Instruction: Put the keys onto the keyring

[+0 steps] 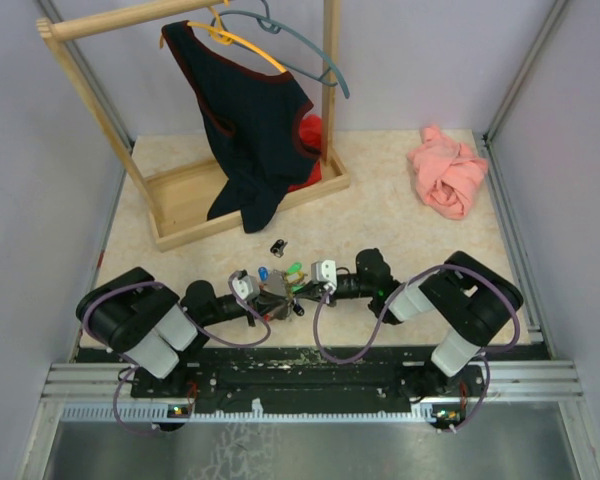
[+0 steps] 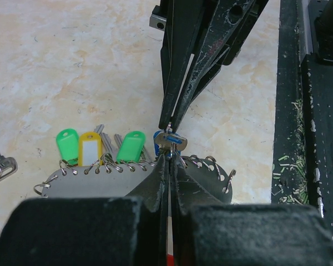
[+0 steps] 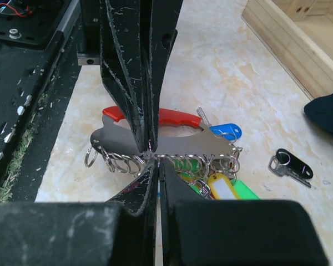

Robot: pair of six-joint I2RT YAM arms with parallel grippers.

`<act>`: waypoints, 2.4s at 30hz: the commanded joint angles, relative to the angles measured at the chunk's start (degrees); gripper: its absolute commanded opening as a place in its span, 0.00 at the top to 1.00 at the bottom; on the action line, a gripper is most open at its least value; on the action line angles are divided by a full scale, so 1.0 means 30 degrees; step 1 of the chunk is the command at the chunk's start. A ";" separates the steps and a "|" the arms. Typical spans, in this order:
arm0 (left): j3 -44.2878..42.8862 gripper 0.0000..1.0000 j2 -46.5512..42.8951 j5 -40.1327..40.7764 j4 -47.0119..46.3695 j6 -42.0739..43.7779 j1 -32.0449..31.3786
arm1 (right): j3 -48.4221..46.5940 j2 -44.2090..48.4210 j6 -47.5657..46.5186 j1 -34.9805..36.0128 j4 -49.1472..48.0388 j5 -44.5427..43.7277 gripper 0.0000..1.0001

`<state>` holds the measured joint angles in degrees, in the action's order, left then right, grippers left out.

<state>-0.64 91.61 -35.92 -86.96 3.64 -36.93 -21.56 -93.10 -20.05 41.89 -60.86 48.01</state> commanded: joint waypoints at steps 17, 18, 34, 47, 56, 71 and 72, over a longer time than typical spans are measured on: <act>0.0627 0.99 0.0281 -0.0959 -0.5204 0.0023 -0.0079 | -0.0497 0.0145 -0.0713 -0.0253 0.0363 0.1634 1.00; 0.0625 0.99 0.0282 -0.0948 -0.5204 0.0025 -0.0079 | -0.0497 0.0146 -0.0630 -0.0252 0.0317 0.1722 1.00; 0.0640 0.99 0.0308 -0.1063 -0.5204 0.0095 -0.0055 | -0.0359 0.0276 0.0358 -0.0686 0.0149 0.2144 1.00; 0.0596 0.99 0.0348 -0.1286 -0.5204 0.0115 -0.0059 | -0.0719 -0.0089 0.1590 -0.0904 -0.0233 0.3190 1.00; 0.0603 0.99 0.0341 -0.1472 -0.5196 0.0189 -0.0071 | -0.1131 -0.1087 0.2135 -0.0898 -0.0610 0.2791 1.00; 0.0596 0.99 0.0341 -0.1415 -0.5189 0.0189 -0.0069 | -0.0507 -0.0688 0.2436 -0.1004 -0.0984 0.2395 1.00; 0.0596 0.99 0.0341 -0.1400 -0.5202 0.0171 -0.0082 | -0.0469 -0.0676 0.2444 -0.1005 -0.0943 0.2410 1.00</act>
<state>-0.64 92.16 -39.09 -86.96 3.90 -36.95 -23.27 -96.42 -13.45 39.55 -60.38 54.76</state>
